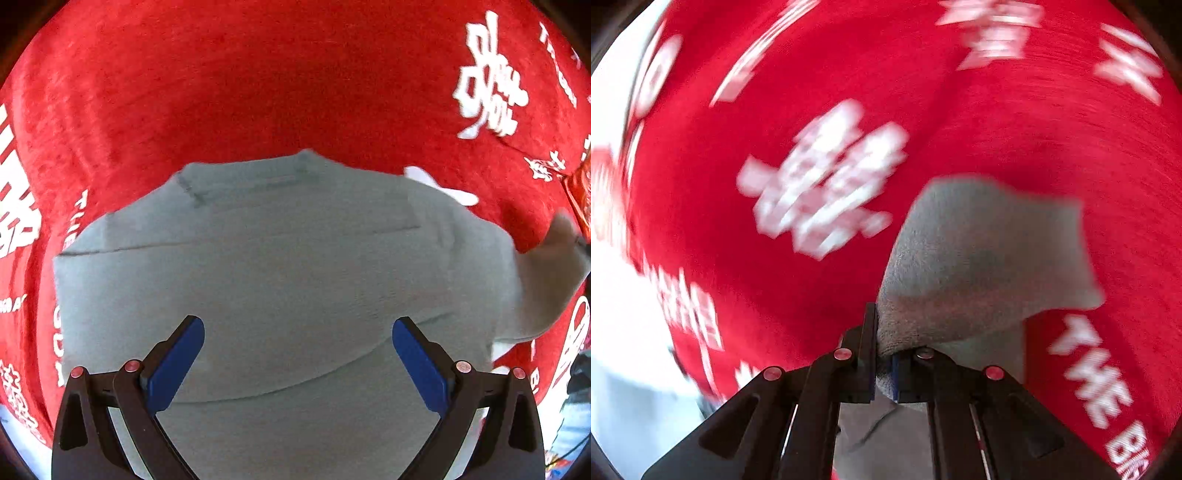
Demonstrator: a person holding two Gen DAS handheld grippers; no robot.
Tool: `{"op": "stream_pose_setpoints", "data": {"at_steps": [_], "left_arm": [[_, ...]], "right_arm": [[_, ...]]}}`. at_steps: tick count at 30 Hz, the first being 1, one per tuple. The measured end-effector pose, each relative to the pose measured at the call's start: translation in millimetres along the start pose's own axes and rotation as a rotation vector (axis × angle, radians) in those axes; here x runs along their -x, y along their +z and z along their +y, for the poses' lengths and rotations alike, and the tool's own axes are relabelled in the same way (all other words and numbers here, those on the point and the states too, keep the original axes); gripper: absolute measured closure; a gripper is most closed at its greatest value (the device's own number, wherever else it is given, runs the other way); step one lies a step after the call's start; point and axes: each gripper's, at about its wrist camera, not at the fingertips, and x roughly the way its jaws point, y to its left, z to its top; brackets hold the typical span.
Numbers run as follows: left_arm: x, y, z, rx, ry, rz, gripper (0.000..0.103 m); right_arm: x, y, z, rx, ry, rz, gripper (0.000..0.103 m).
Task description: Fold small clothes
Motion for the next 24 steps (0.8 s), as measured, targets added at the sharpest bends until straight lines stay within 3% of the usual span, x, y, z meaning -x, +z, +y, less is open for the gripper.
{"op": "stream_pose_setpoints", "data": {"at_steps": [3,7,11,13,15,17,18,24], "left_arm": [[10,-5,27,0.034,0.009,0.003,0.001],[38,-8,65,0.068,0.037,0.0,0.001],[57,-13,87,0.007,0.098,0.026,0.001],[60,-15,91,-0.059,0.133,0.066,0.001],[58,-15,92,-0.11,0.135,0.104,0.001],[55,-11,89,-0.143,0.13,0.121,0.001],[55,-11,88,-0.155,0.126,0.125,0.001],[56,1,66,-0.194,0.08,0.112,0.001]], "right_arm": [[-58,-33,59,0.17,0.007,0.118,0.097],[-137,-100,93,0.242,-0.016,0.26,0.097],[-198,-153,91,0.217,-0.173,0.318,0.093],[-205,-162,82,0.153,-0.222,0.307,0.093],[-198,-167,73,0.065,-0.198,0.254,0.088],[-188,-169,68,0.0,-0.156,0.208,0.052],[-184,-169,68,-0.012,-0.141,0.188,0.047],[-173,-167,70,-0.056,-0.115,0.126,0.046]]}}
